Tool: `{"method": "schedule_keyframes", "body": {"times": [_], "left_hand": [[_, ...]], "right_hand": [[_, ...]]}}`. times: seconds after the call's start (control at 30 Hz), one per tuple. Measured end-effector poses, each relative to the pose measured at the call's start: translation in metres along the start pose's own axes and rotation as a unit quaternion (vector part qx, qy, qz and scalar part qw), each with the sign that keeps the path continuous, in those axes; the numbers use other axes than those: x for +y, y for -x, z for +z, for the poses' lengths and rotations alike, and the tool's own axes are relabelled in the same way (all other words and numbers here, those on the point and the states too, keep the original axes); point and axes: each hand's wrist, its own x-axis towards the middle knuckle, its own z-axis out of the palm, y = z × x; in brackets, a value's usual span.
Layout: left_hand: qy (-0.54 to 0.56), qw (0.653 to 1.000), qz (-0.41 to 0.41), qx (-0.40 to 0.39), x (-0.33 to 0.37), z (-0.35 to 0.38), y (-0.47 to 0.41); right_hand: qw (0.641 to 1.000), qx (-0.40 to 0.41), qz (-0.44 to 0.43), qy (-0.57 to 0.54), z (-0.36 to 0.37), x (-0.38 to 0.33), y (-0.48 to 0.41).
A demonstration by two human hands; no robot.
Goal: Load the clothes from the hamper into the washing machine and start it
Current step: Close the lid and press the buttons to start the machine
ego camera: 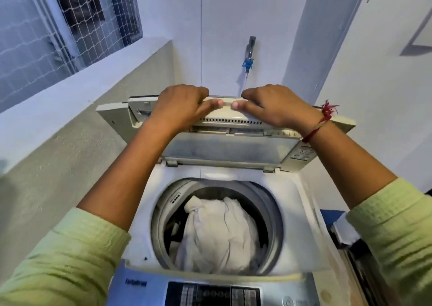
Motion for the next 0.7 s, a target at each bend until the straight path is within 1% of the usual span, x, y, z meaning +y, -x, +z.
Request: {"method": "schedule_keyframes", "body": {"times": [0.07,0.2,0.3,0.4,0.53,0.7], "left_hand": [[0.015,0.999,0.005,-0.03,0.009,-0.007,0.027],[0.035,0.993,0.004,-0.108,0.025,-0.008,0.089],[0.055,0.986,-0.008,-0.159,0.039,0.008,0.14],[0.038,0.975,0.009,-0.218,0.053,0.033,0.184],[-0.001,0.966,0.035,-0.256,0.067,0.066,0.221],[0.011,0.955,0.013,-0.295,0.072,0.09,0.241]], "right_hand": [[1.0,0.003,-0.013,0.014,0.005,-0.016,0.025],[0.999,-0.017,-0.035,-0.009,0.027,-0.048,0.082],[0.999,-0.02,-0.041,-0.021,0.06,-0.075,0.129],[0.997,-0.059,-0.049,-0.015,0.102,-0.098,0.169],[0.994,-0.097,-0.048,-0.007,0.143,-0.117,0.199],[0.988,-0.152,-0.02,-0.016,0.164,-0.126,0.211]]}}
